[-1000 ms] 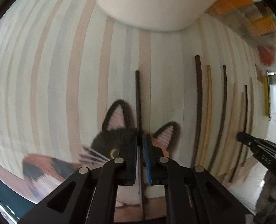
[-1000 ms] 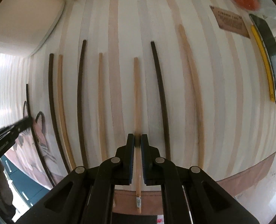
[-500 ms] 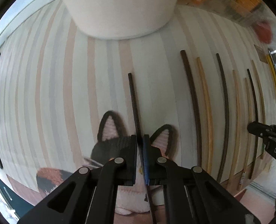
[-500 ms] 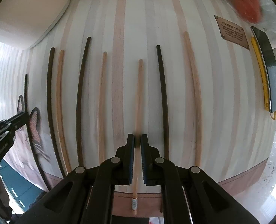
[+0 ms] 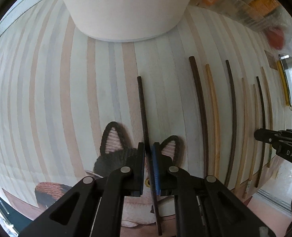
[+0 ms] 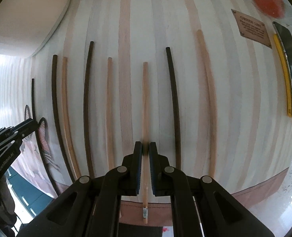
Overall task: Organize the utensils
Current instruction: 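Lift both chopsticks and carry them toward the cream holder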
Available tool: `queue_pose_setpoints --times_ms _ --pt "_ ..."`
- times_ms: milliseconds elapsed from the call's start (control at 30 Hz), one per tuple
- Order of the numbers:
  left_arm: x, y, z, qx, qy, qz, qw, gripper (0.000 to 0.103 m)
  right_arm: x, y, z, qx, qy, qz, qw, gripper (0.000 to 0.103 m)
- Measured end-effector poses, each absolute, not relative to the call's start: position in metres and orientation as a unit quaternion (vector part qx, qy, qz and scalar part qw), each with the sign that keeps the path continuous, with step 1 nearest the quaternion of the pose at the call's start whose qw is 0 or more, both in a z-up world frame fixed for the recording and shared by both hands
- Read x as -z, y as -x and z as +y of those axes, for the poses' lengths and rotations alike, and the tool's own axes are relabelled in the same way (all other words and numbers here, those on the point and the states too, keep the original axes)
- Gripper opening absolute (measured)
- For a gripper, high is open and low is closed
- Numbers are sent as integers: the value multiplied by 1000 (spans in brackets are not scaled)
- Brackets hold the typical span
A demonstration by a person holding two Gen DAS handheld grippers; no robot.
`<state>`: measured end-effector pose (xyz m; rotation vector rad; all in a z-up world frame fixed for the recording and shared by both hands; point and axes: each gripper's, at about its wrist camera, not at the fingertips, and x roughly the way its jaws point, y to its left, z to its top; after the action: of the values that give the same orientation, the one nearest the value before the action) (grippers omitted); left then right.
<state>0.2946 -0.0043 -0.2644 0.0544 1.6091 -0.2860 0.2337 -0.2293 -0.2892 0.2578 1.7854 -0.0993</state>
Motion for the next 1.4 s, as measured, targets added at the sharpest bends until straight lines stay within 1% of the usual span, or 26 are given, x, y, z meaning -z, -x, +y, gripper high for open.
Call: queue_pose_setpoints --times_ms 200,367,467,700,800,1000,1400 --pt "262 -292 -8 124 -35 714 689 7 295 -249 -236 42 -118 792 598 8" --pt "258 -287 -16 120 -39 714 688 7 302 -251 -226 48 -75 790 606 8" --pt "259 -287 -25 115 -59 718 684 7 301 -251 -209 55 -63 788 610 8" --pt "256 -287 -40 109 -82 709 692 4 298 -247 -221 57 -107 777 618 7" --pt "253 -284 -41 111 -86 703 697 3 294 -243 -218 62 -101 765 633 7" --pt "220 -275 -33 113 -76 678 723 3 271 -216 -214 61 -124 732 667 7" --pt "146 -262 -5 103 -31 612 783 2 202 -209 -207 27 -115 657 744 7"
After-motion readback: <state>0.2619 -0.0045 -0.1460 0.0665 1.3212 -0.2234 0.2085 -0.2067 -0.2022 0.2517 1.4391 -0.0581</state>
